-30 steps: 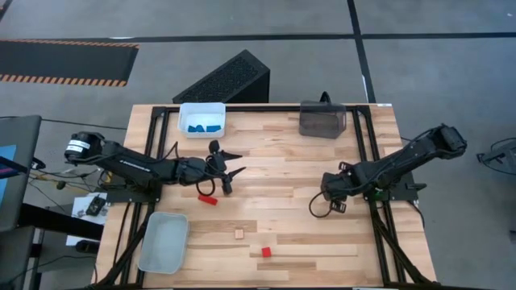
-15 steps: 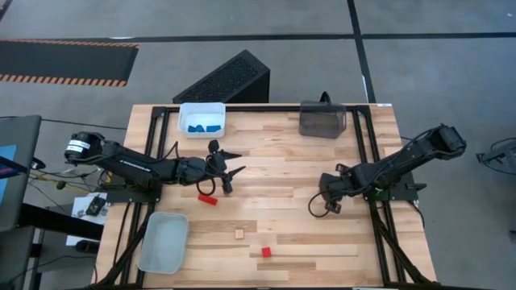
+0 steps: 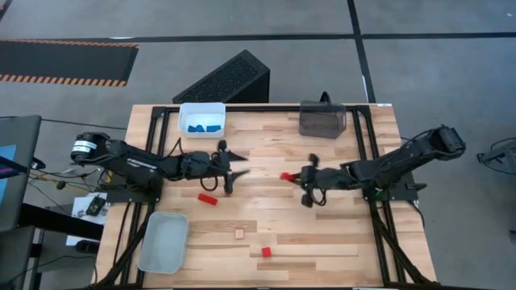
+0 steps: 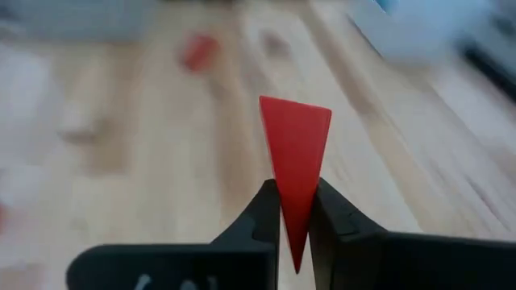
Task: Sort & place blocks by color
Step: Put the right red block into the gray bin
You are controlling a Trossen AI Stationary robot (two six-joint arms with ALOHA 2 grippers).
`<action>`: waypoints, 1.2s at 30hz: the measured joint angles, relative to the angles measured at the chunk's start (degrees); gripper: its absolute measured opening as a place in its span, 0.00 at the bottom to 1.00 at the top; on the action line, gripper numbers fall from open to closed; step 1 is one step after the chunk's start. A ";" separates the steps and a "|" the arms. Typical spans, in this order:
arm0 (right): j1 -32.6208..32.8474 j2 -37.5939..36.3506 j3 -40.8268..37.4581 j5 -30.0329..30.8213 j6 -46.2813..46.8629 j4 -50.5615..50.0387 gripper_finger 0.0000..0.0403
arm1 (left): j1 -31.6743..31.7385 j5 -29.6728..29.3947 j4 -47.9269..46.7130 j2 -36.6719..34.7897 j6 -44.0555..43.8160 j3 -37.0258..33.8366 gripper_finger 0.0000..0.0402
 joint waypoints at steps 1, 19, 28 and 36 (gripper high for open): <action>-0.16 0.75 -0.19 -2.59 -3.40 4.39 0.10 | 0.04 3.63 1.93 1.46 0.04 0.00 0.46; -2.58 17.49 4.56 -7.99 -14.12 21.24 0.11 | -3.15 6.72 22.29 18.32 7.06 3.75 0.68; -2.79 18.02 5.35 -7.10 -14.79 25.43 0.11 | -3.13 15.43 20.61 18.36 7.16 4.11 0.70; -3.27 18.00 5.31 -7.30 -16.29 28.09 0.11 | -2.99 6.73 21.40 18.30 6.68 4.21 0.70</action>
